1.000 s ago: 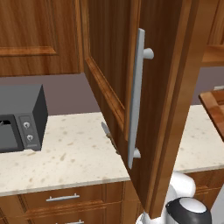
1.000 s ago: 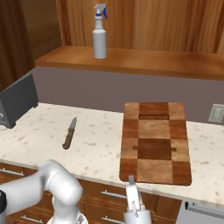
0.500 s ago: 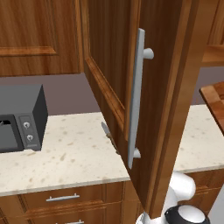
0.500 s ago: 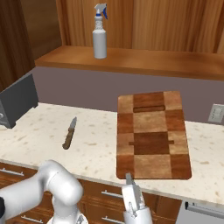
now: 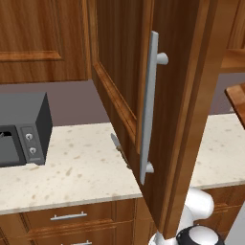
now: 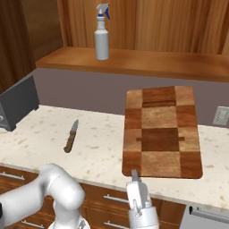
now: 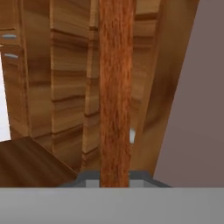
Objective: Move the cutting board and knife to the sink. Then move spray from the cabinet to the counter.
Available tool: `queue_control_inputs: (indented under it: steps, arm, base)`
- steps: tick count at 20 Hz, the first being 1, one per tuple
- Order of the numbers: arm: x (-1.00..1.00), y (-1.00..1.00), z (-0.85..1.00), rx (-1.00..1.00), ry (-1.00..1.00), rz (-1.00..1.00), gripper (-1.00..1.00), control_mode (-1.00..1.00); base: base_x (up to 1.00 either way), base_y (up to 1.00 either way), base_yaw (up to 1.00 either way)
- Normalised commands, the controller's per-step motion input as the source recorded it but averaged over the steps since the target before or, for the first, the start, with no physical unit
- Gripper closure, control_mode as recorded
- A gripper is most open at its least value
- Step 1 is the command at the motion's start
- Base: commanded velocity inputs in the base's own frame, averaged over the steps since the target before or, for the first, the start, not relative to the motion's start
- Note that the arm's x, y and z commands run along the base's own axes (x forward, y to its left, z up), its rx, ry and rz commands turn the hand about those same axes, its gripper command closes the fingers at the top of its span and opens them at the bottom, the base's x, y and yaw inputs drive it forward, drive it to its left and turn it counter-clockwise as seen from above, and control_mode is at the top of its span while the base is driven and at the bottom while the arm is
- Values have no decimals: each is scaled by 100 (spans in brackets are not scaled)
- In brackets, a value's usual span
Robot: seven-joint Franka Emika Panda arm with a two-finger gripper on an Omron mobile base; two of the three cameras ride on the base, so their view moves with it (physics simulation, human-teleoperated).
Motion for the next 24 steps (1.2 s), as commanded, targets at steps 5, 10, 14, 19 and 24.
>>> queue_control_inputs:
  steps: [5, 10, 14, 19, 24]
  arm:
    - [0, -11, 5, 0, 0, -2, 100, 100]
    - [0, 0, 0, 0, 0, 0, 100, 100]
    - [0, 0, 0, 0, 0, 0, 100, 100]
    - [0, 0, 0, 0, 0, 0, 100, 100]
    - [0, 0, 0, 0, 0, 0, 100, 100]
  base:
    - [-8, -42, -12]
    - [-26, -70, -12]
    - [-62, -57, -11]
    - [-84, -34, -7]
    - [-67, -18, -5]
